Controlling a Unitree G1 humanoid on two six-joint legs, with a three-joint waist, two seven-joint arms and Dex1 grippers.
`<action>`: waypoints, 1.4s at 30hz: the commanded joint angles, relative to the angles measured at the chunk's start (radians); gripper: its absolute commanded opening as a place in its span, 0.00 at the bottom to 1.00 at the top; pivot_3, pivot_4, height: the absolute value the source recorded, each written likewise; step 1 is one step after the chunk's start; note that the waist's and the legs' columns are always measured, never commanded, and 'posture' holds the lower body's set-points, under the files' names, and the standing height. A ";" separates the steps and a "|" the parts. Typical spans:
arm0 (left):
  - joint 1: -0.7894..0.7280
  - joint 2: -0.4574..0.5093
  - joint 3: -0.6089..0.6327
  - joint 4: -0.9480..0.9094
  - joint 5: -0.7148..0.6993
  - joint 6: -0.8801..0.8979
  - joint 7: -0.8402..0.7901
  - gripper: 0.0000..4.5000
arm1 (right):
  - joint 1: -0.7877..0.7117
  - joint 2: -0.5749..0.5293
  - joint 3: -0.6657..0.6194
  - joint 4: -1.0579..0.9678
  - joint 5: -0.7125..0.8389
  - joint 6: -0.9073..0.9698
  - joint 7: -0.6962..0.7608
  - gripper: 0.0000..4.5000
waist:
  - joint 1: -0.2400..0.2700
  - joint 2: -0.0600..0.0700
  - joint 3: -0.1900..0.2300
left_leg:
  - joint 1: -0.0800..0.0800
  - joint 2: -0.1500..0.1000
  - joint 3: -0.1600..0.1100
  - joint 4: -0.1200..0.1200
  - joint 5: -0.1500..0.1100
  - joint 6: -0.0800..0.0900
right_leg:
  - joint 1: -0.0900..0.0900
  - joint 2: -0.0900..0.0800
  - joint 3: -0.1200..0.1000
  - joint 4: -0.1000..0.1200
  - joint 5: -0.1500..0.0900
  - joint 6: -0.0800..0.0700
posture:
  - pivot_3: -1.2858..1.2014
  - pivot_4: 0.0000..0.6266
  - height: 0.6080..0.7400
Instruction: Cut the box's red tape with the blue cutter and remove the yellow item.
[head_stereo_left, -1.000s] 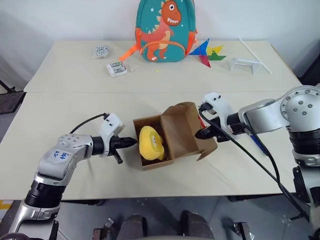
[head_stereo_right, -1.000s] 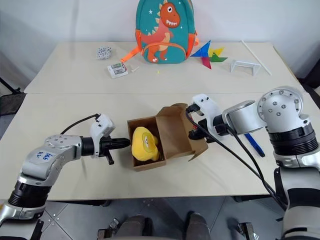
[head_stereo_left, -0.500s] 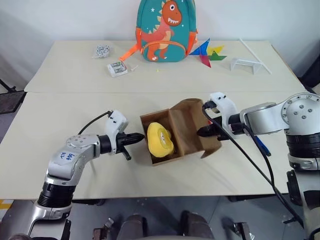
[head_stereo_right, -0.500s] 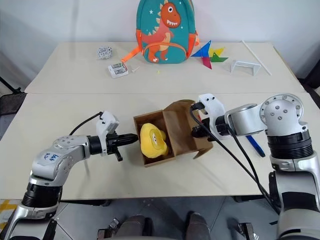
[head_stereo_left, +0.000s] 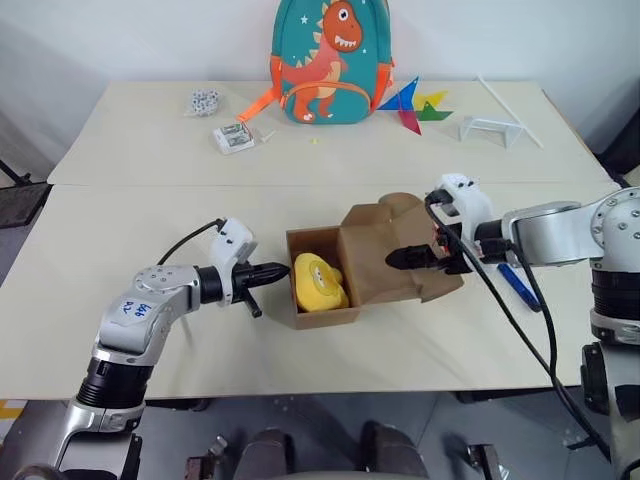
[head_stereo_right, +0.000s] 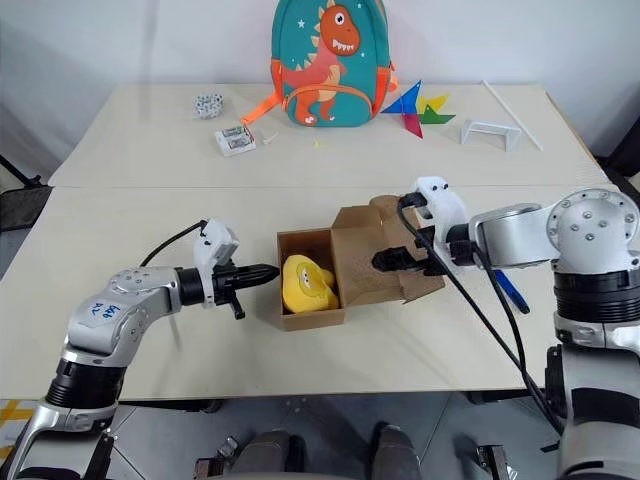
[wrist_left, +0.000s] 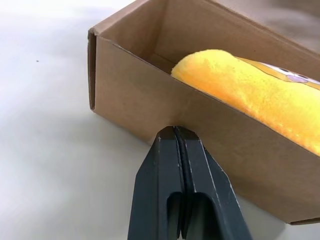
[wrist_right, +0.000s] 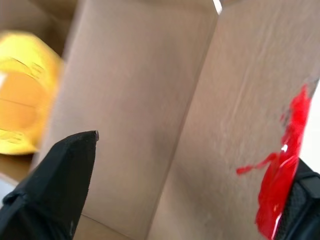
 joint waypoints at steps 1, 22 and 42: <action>-0.004 0.027 0.017 -0.023 0.000 -0.024 -0.010 0.00 | 0.028 -0.060 -0.085 -0.067 -0.069 -0.068 0.126 0.99 | 0.003 0.000 0.000 | 0.000 0.000 0.000 0.000 0.000 0.000 | 0.000 0.000 0.000 0.000 0.000 0.000 | 0.52 0.24 1.00; 0.214 0.429 0.378 0.399 -0.045 -0.505 -0.485 0.99 | 0.681 -0.101 -0.355 -0.440 -0.596 -1.075 1.219 1.00 | 0.002 -0.002 0.001 | 0.002 0.000 0.003 0.003 -0.001 0.001 | 0.003 0.000 0.001 -0.001 0.000 0.000 | 0.52 0.24 1.00; -0.539 0.295 -0.353 -0.011 0.105 0.070 -0.525 0.99 | 0.673 -0.126 -0.310 -0.563 -0.493 -1.052 1.258 1.00 | 0.008 -0.007 0.005 | 0.005 0.000 0.002 0.008 -0.001 0.001 | 0.003 0.000 0.004 0.009 0.000 0.000 | 0.52 0.24 1.00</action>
